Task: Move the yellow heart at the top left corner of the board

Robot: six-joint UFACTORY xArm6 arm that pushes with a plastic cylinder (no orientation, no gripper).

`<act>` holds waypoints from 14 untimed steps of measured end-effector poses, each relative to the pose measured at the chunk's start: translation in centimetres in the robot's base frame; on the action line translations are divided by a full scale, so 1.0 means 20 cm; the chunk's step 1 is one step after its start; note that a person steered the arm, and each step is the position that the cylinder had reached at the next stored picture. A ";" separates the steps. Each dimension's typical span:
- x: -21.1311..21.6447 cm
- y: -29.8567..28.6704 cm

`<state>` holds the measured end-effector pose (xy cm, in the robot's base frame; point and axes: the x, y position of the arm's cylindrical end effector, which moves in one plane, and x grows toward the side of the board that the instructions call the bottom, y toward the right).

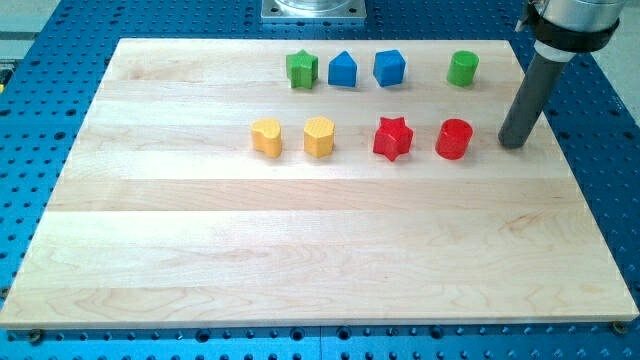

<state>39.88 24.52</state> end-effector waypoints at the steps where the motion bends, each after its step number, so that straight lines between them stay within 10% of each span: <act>1: 0.00 0.01; 7: 0.05 -0.01; 14: 0.19 -0.99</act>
<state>43.65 4.63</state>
